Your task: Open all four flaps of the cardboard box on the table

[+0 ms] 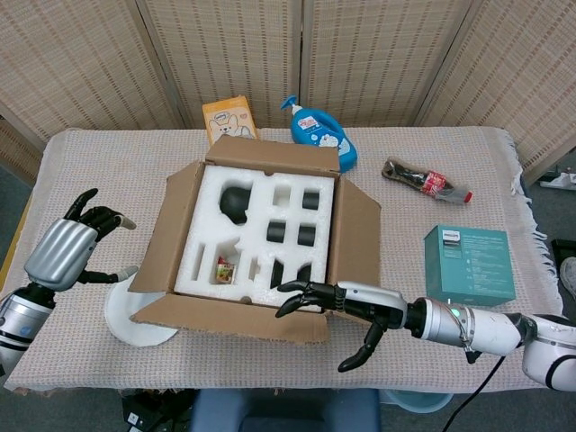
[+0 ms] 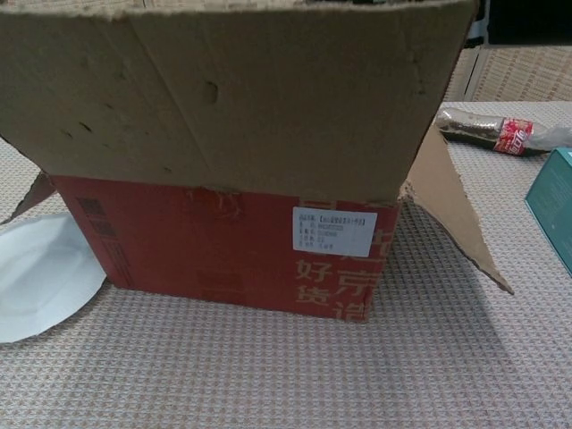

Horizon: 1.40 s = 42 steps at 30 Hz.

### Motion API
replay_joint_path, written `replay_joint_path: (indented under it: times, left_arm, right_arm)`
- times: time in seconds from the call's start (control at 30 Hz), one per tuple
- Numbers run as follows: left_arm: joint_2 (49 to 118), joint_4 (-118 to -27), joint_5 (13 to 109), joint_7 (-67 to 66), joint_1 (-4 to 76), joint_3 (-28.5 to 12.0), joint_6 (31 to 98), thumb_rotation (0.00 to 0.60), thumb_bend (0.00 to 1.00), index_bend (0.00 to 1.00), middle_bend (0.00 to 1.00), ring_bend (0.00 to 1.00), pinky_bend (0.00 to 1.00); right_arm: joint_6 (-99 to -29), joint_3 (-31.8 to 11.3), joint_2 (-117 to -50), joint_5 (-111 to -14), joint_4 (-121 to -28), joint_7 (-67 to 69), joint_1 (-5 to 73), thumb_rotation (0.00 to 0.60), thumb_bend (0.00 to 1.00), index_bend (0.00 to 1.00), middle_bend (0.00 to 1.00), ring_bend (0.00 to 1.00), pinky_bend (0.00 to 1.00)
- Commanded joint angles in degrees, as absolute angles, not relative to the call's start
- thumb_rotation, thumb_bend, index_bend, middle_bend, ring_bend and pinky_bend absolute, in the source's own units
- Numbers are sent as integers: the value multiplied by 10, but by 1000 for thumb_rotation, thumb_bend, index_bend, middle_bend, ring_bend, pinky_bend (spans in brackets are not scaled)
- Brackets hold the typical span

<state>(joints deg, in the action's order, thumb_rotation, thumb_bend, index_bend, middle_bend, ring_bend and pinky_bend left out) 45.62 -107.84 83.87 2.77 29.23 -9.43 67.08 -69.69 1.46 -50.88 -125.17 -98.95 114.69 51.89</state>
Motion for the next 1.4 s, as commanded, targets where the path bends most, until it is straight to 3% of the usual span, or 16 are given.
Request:
replay_joint_path:
  times: [0.03,0.23,0.53,0.67,0.87,1.4]
  left_arm:
    - [457,-1077,839,28,292,-94,670,451,221,358,372,282,0]
    - [461,-1073,837,29,290,-91,666,452,222,358,372,281,0]
    - [484,-1052,790,3,279,-83,653,451,223,322,352,285,0]
    - [499,-1038,758,-20,264,-79,666,597,224,278,329,277,0]
    - [545,-1013,714,-63,228,-74,718,600,233,262,316,275,0]
    - [613,-970,777,-63,134,-39,852,600,242,266,315,275,0]
  right_arm:
    - [-708,34,-502,-1259,-1003,1137,532,563,117,26,183,120,0]
    - [-721,52,-484,-1230,-1017,1071,527,565,118,26,178,120,0]
    - [-639,37,-453,-1068,-1076,622,432,568,119,26,161,121,0]
    - [-644,32,-463,-998,-1083,428,377,590,123,26,150,121,0]
    - [-697,25,-510,-898,-1056,190,292,600,124,26,132,113,0]
    - [-825,11,-596,-815,-977,49,156,600,123,26,117,114,8]
